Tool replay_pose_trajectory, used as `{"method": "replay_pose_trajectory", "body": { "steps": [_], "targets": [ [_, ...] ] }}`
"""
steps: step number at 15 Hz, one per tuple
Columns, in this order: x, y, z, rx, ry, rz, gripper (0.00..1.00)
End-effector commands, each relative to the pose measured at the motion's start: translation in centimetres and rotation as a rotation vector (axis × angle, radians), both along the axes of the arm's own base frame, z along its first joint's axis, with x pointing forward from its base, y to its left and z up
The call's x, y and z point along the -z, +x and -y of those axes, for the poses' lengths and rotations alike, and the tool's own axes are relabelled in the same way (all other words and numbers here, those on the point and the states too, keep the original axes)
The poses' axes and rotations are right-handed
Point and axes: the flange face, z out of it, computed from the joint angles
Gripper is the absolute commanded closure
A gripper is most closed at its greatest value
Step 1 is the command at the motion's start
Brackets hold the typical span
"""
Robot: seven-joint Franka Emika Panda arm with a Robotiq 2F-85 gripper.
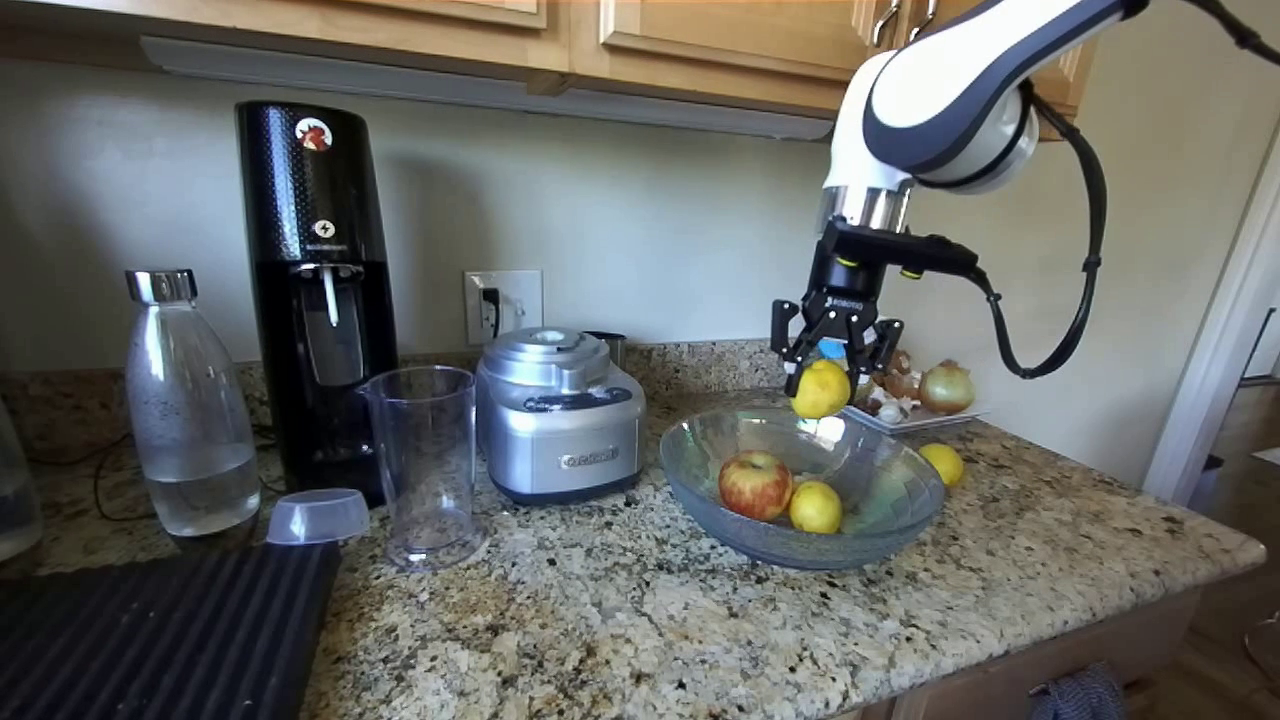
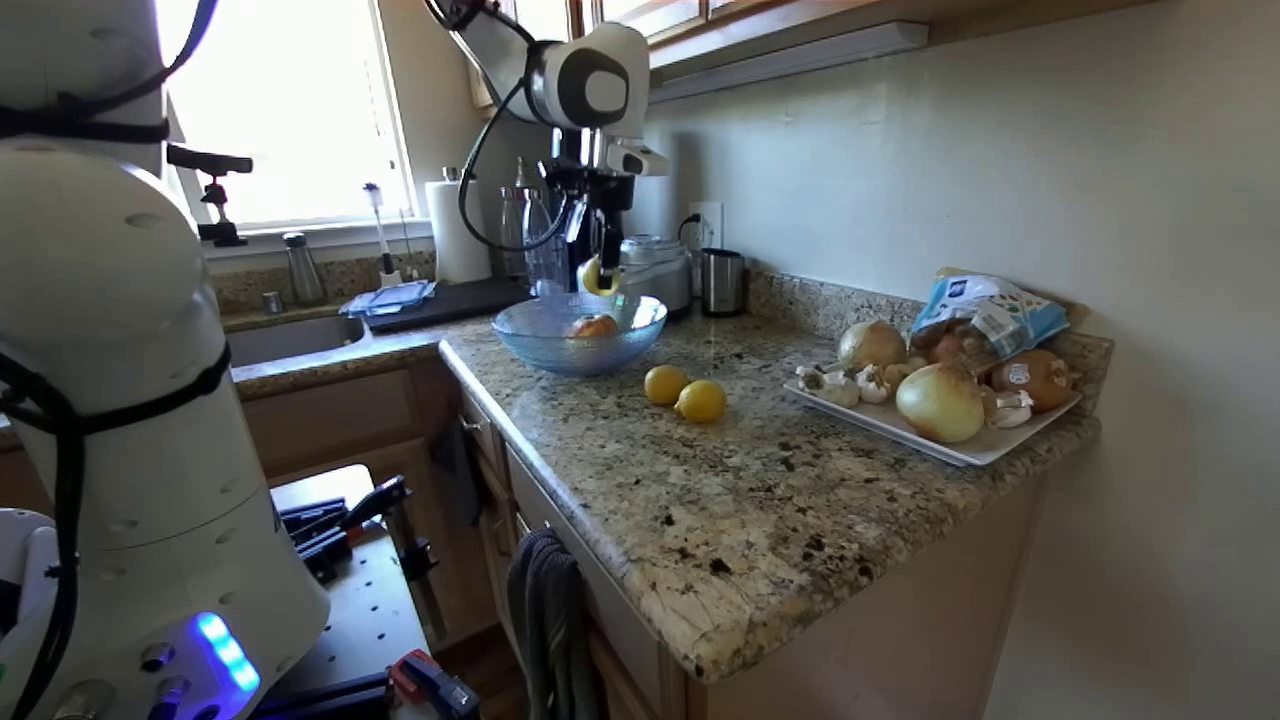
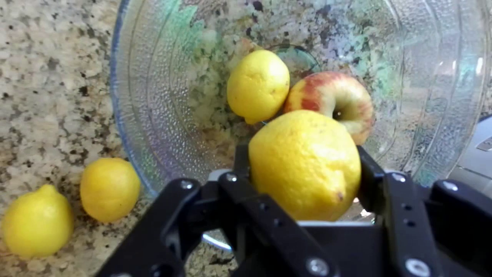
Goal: Take the lemons and apple out of the glass bowl and place them on the countertop
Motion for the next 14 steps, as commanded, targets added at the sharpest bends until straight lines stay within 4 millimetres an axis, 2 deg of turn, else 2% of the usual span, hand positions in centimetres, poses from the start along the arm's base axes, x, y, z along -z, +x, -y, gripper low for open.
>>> {"method": "replay_pose_trajectory", "body": {
  "steps": [1,5,6,7,13,14],
  "targets": [
    [-4.2,-0.7,3.2,0.031,-0.036,0.019,0.61],
    [-5.4,0.1,7.0,0.085,-0.071,0.034,0.61],
    [-4.5,0.7,5.2,0.053,-0.042,0.038,0.61],
    [-4.5,0.9,5.8,0.06,-0.044,0.039,0.36],
    [-4.1,0.8,5.1,0.047,-0.044,0.032,0.36],
    [-4.1,0.8,5.1,0.047,-0.044,0.032,0.61]
  ]
}}
